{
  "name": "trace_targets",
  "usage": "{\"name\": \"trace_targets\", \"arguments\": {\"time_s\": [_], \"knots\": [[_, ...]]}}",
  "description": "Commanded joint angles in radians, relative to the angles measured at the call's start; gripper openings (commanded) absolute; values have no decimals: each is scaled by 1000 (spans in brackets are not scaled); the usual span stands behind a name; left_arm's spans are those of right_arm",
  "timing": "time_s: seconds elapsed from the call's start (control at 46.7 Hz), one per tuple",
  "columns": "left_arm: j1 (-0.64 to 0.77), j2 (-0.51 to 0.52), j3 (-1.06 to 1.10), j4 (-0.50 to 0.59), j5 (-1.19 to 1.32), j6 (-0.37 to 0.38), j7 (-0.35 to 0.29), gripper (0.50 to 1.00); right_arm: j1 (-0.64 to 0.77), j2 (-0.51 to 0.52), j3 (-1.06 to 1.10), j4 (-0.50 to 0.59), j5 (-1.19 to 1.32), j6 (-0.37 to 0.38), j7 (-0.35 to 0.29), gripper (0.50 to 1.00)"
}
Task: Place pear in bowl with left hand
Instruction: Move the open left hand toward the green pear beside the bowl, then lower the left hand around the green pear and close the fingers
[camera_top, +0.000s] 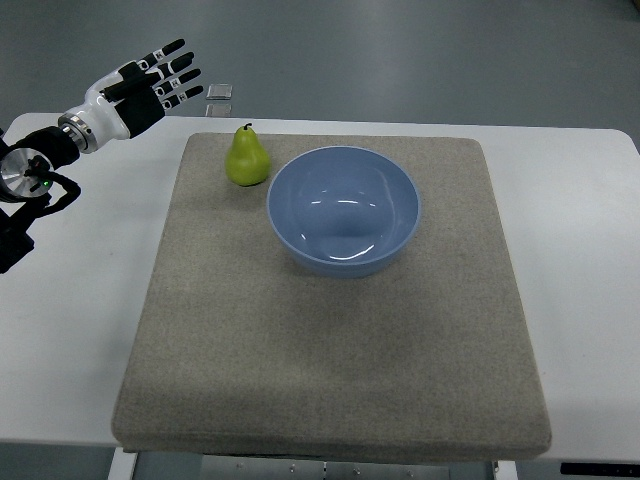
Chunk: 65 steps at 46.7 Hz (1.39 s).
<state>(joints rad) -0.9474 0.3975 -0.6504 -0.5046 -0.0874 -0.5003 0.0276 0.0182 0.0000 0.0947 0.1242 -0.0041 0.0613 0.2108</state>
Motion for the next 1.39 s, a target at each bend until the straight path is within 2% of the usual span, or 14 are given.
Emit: {"name": "trace_targets", "arguments": {"time_s": [0.0,0.557,0.878,1.135,1.22,1.37], "knots": [[-1,0,0,0,0,0,0,996,0,0,0,0,-1,0,-1,926],[-2,3,8,12,27,20,-5,994,0,0,0,0,1,0,-1,926],[-51,11,11,1,475,17,-89,994,0,0,0,0,-1,0,-1,926],[-131,12,24,0,906,26,-100,994,-1,0,-1,0,0,0,1,926],[-155,14,40,-12,1009,28,-129,994,-1,0,0,0,-1,0,1,926],[-204,15,187,-52,1094,29,-158,994,0,0,0,0,0,0,1,926]]}}
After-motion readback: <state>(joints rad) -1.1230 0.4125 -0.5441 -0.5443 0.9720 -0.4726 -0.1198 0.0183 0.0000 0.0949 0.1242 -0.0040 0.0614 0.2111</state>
